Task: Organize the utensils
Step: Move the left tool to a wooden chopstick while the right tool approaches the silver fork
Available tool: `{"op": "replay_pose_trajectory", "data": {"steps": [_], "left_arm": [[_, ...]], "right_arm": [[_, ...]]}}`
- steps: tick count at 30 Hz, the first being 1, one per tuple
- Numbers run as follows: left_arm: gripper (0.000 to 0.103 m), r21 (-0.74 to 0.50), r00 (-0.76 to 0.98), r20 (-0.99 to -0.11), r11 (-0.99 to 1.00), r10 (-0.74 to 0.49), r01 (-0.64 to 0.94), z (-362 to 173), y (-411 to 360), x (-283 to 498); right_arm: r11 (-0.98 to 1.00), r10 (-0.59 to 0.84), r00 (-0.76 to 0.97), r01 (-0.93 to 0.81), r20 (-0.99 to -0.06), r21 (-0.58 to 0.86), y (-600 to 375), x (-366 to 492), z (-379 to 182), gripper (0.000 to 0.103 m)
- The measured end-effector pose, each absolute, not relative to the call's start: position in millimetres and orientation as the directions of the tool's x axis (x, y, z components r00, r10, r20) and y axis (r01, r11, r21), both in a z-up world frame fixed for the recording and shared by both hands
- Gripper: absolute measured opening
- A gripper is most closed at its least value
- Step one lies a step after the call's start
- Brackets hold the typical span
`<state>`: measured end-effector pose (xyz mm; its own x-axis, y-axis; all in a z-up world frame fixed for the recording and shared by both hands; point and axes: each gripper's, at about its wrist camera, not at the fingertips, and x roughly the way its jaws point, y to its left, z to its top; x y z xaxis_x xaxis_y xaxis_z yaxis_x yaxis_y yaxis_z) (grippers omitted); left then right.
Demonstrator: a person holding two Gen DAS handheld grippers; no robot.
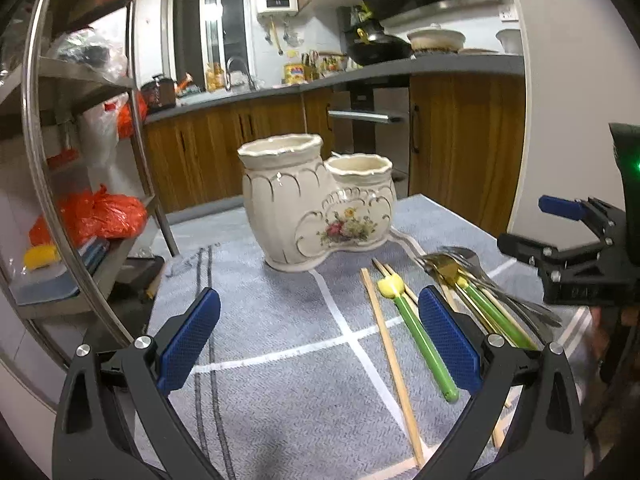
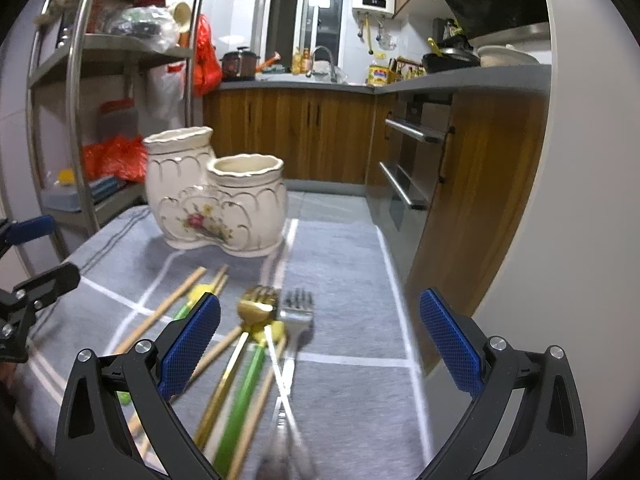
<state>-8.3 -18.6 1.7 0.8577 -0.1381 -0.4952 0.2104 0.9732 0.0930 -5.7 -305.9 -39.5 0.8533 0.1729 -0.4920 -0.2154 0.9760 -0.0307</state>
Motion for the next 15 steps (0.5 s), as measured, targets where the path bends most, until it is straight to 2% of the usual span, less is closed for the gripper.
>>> {"op": "replay_pose_trajectory", "data": {"steps": [6,7,8,9,10,12,15], "left_arm": [[0.098,0.028,0.789,-0.594,0.975,-0.16,0.219,-12.1,-9.8,10.2],[0.098,0.039,0.783,-0.602,0.974,-0.153,0.221,-14.0,-11.9,11.1],[0.098,0.053,0.778,-0.61,0.972,-0.149,0.227,-15.7,-14.7,11.7],[0.098,0.064,0.774,-0.616,0.97,-0.145,0.233,-17.1,-17.3,11.9],[0.098,0.073,0.769,-0.623,0.968,-0.144,0.24,-18.7,-19.1,12.8],[0.097,0.087,0.759,-0.636,0.965,-0.139,0.249,-20.9,-23.3,14.7],[0.089,0.095,0.74,-0.657,0.958,-0.143,0.27,-21.4,-28.3,19.9]], "right_arm": [[0.972,0.196,0.787,-0.235,-0.586,0.01,-311.0,9.6,-55.5,0.094],[0.967,0.218,0.761,-0.252,-0.611,0.031,-309.6,12.4,-59.3,0.09],[0.965,0.226,0.748,-0.259,-0.624,0.039,-308.1,14.1,-61.4,0.078],[0.963,0.229,0.731,-0.265,-0.642,0.042,-306.0,16.4,-64.1,0.07],[0.963,0.226,0.719,-0.268,-0.658,0.038,-303.7,18.7,-66.4,0.067],[0.961,0.224,0.701,-0.276,-0.677,0.032,-299.2,22.7,-68.9,0.054],[0.957,0.237,0.691,-0.286,-0.683,0.043,-295.8,28.3,-66.0,0.045]]}}
